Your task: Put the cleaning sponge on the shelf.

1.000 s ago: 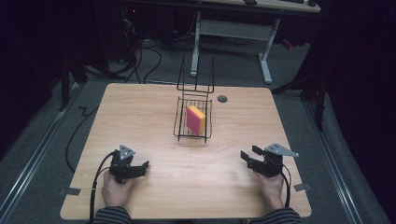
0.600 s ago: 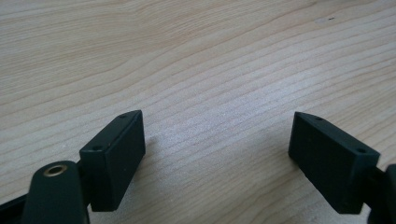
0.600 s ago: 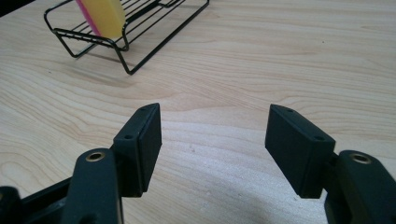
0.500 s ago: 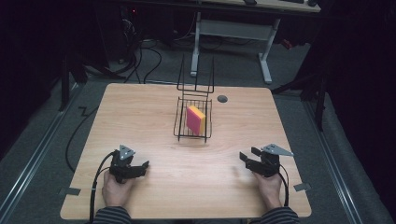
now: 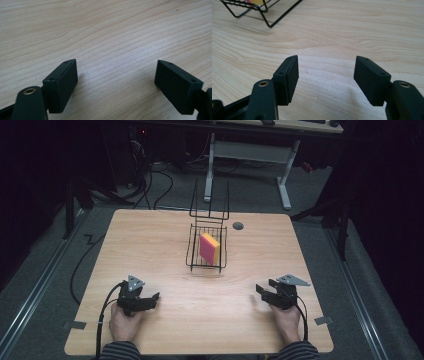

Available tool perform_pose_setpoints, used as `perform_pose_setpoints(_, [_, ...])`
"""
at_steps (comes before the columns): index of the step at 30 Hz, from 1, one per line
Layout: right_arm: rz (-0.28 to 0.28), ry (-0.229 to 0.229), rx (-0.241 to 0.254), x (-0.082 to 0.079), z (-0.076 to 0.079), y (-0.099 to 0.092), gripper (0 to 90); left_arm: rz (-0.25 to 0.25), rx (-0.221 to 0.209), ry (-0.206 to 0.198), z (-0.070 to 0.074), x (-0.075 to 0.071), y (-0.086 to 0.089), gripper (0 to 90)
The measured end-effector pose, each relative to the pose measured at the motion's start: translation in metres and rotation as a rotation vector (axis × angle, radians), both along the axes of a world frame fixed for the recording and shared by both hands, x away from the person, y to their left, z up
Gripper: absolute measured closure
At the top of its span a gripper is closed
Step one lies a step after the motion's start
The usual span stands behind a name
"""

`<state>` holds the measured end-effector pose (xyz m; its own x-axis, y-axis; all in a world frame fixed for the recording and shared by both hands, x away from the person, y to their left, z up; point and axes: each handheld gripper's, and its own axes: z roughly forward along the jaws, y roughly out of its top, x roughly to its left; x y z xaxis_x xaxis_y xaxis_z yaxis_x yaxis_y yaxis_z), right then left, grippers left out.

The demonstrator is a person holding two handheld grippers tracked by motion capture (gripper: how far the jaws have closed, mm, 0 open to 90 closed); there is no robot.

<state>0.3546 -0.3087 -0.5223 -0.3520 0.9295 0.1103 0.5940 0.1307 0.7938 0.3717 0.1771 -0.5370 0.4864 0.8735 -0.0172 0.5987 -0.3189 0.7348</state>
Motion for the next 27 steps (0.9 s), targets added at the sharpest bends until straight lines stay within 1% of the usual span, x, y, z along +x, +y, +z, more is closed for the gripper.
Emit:
perform_pose_setpoints(2, [-0.006, 0.013, -0.007, 0.001, -0.001, 0.001, 37.2, 0.0, 0.0, 0.0, 0.0, 0.0, 0.0, 19.2])
perform_pose_setpoints(7, [-0.008, 0.021, -0.035, 0.003, -0.004, 0.002, 37.1, 0.0, 0.0, 0.0, 0.0, 0.0, 0.0, 19.1])
perform_pose_setpoints(10, [-0.009, 0.036, -0.042, 0.005, -0.006, 0.003, 36.9, 0.0, 0.0, 0.0, 0.0, 0.0, 0.0, 19.2])
perform_pose_setpoints(11, [-0.014, 0.05, -0.056, 0.005, -0.007, 0.005, 36.8, 0.0, 0.0, 0.0, 0.0, 0.0, 0.0, 19.2])
perform_pose_setpoints(12, [-0.014, 0.05, -0.056, 0.005, -0.007, 0.005, 36.8, 0.0, 0.0, 0.0, 0.0, 0.0, 0.0, 19.2])
perform_pose_setpoints(13, [-0.01, 0.045, -0.074, 0.004, -0.007, 0.007, 36.7, 0.0, 0.0, 0.0, 0.0, 0.0, 0.0, 19.1])
perform_pose_setpoints(14, [-0.01, 0.045, -0.074, 0.004, -0.007, 0.007, 36.7, 0.0, 0.0, 0.0, 0.0, 0.0, 0.0, 19.2])
perform_pose_setpoints(15, [-0.006, 0.064, -0.096, 0.005, -0.008, 0.009, 35.6, 0.0, 0.001, -0.001, 0.0, 0.0, 0.0, 19.2])
perform_pose_setpoints(16, [0.0, 0.07, -0.123, 0.006, -0.008, 0.01, 34.8, 0.0, 0.001, 0.0, 0.0, 0.0, 0.0, 19.2])
perform_pose_setpoints(17, [0.0, 0.07, -0.123, 0.006, -0.008, 0.01, 34.8, 0.0, 0.001, 0.0, 0.0, 0.0, 0.0, 19.2])
perform_pose_setpoints(18, [0.006, 0.064, -0.159, 0.005, -0.008, 0.013, 34.2, 0.0, 0.001, 0.0, 0.0, 0.0, 0.0, 19.2])
perform_pose_setpoints(19, [0.017, 0.06, -0.165, 0.005, -0.008, 0.015, 34.1, 0.0, 0.0, 0.0, 0.0, 0.0, 0.0, 19.2])
perform_pose_setpoints(20, [0.015, 0.064, -0.157, 0.005, -0.008, 0.014, 34.1, 0.0, 0.0, 0.0, 0.0, 0.0, 0.0, 19.2])
perform_pose_setpoints(27, [0.014, 0.062, -0.162, 0.005, -0.008, 0.014, 33.8, 0.0, 0.0, 0.0, 0.0, 0.0, 0.0, 19.2])
